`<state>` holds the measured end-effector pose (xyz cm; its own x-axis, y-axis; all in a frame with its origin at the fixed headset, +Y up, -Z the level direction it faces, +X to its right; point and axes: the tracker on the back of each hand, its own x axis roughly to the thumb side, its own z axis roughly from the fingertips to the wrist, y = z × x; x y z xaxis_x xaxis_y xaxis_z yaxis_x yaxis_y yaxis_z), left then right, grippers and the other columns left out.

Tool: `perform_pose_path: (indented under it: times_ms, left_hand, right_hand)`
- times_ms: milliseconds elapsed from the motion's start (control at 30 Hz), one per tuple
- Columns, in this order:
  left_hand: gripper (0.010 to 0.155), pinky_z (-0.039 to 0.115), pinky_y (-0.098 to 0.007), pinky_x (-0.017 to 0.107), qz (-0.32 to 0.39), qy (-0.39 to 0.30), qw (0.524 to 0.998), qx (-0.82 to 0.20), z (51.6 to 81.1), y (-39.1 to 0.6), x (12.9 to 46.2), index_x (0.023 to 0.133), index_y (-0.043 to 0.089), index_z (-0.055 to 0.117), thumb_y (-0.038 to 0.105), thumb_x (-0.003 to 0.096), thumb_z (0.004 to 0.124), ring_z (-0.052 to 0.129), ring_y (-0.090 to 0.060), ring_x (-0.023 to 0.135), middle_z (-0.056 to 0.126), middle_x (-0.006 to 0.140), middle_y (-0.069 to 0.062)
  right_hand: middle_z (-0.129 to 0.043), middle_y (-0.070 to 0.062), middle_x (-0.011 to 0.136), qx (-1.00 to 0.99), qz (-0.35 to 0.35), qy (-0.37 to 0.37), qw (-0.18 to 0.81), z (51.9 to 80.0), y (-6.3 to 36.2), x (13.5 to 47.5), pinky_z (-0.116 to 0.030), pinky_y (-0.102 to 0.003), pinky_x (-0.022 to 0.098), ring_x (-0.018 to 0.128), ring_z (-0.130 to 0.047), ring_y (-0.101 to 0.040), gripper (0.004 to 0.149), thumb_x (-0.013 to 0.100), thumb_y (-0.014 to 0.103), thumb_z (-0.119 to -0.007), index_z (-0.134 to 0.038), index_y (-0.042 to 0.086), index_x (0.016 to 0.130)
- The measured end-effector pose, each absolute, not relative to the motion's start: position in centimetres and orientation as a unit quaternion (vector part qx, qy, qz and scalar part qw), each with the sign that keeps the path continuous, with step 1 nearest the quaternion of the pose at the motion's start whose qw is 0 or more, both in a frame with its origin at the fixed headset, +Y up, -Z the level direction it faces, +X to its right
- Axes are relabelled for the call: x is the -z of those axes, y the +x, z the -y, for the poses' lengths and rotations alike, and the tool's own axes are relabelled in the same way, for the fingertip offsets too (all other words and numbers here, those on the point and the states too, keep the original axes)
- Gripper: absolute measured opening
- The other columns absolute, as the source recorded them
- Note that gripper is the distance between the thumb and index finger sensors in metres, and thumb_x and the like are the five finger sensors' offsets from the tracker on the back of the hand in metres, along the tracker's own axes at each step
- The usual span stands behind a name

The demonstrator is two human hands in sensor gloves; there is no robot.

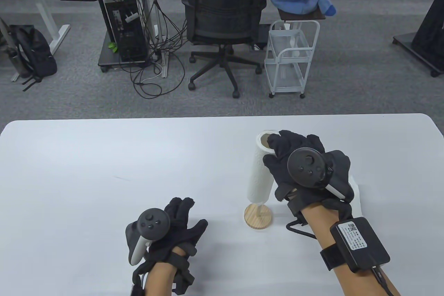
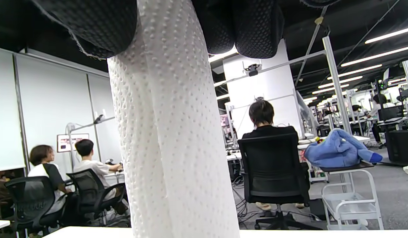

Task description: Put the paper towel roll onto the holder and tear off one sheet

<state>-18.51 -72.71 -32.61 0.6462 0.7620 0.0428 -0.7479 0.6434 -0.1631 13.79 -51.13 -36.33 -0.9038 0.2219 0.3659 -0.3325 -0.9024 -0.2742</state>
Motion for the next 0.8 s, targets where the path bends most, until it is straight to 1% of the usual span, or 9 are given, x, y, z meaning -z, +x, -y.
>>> perform_pose_path:
  times_ms: [567, 633, 800]
  left_hand:
    - [0.079, 0.029, -0.07, 0.071, 0.059, -0.074, 0.907, -0.41, 72.9, -18.2, 32.7, 0.109, 0.025, 0.036, 0.055, 0.0479, 0.077, 0.022, -0.048, 0.106, 0.02, 0.113, -0.009]
    - [0.079, 0.029, -0.07, 0.071, 0.058, -0.074, 0.907, -0.411, 72.9, -18.2, 32.7, 0.109, 0.025, 0.036, 0.055, 0.0479, 0.076, 0.022, -0.048, 0.106, 0.019, 0.112, -0.01]
    - [0.079, 0.029, -0.07, 0.071, 0.059, -0.077, 0.907, -0.41, 72.9, -18.1, 32.7, 0.109, 0.025, 0.036, 0.055, 0.0478, 0.077, 0.022, -0.048, 0.106, 0.019, 0.112, -0.01]
  right_hand:
    - [-0.055, -0.016, 0.105, -0.966, 0.137, 0.161, 0.151, 56.1, 13.9, 37.5, -0.04, -0.066, 0.073, 0.097, -0.065, -0.042, 0.055, 0.053, 0.05, -0.071, -0.046, 0.033, 0.099]
    - [-0.054, -0.016, 0.105, -0.967, 0.131, 0.159, 0.152, 56.9, 13.9, 37.7, -0.04, -0.066, 0.073, 0.097, -0.065, -0.042, 0.056, 0.053, 0.05, -0.07, -0.044, 0.034, 0.099]
    - [-0.052, -0.016, 0.105, -0.959, 0.152, 0.167, 0.172, 57.7, 14.1, 37.6, -0.04, -0.065, 0.073, 0.097, -0.064, -0.042, 0.059, 0.053, 0.05, -0.07, -0.039, 0.031, 0.1]
